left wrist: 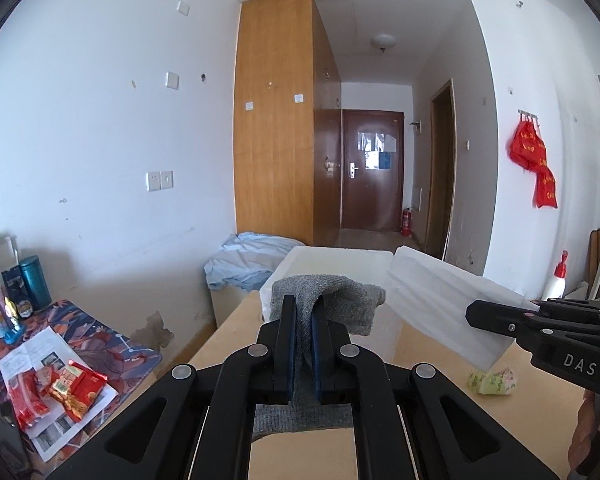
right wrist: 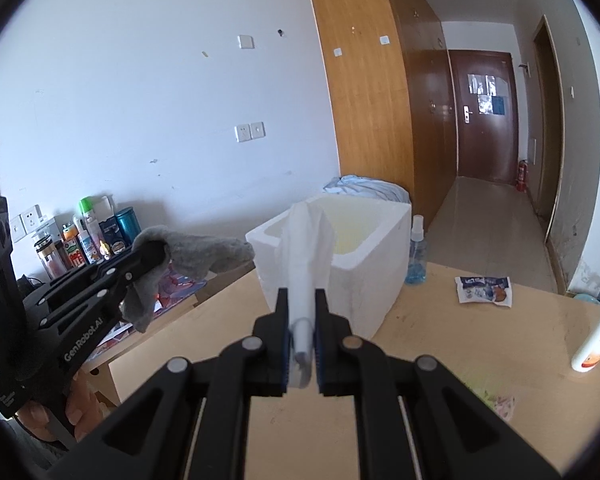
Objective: Organize soft objects
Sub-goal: 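Carry the sock and tissue with both tools over the white foam box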
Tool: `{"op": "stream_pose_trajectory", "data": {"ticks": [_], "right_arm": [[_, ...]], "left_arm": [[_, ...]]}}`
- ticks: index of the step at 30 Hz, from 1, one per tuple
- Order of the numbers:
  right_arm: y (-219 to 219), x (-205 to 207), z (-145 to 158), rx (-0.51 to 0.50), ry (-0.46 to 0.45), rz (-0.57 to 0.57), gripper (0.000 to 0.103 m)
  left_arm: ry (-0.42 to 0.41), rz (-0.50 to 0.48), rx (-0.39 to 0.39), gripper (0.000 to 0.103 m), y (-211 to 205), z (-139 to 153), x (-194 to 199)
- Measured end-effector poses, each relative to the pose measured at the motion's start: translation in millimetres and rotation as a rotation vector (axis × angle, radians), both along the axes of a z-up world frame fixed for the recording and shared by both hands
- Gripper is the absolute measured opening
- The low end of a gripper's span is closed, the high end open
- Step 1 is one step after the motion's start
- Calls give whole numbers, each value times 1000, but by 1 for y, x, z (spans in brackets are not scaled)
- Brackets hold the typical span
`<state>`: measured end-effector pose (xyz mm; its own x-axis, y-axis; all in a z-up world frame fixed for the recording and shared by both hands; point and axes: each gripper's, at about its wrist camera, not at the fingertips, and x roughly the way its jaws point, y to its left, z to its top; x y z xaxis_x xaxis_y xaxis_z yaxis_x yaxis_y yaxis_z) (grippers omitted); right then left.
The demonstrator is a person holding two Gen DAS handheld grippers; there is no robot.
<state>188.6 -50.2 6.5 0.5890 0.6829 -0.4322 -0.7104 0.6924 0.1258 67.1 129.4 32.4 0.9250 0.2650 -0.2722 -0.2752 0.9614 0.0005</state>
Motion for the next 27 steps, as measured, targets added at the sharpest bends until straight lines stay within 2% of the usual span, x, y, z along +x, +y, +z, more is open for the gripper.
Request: {"op": "stream_pose_trajectory", "data": {"ticks": [16,27], "right_arm": [[31,64,28,-20,17,-11,13],[48,107,19,-7,68,-13,13]], "left_arm": [[58,2,-44,7,22,33,74],[121,14,-85,7,46,28,130]]}}
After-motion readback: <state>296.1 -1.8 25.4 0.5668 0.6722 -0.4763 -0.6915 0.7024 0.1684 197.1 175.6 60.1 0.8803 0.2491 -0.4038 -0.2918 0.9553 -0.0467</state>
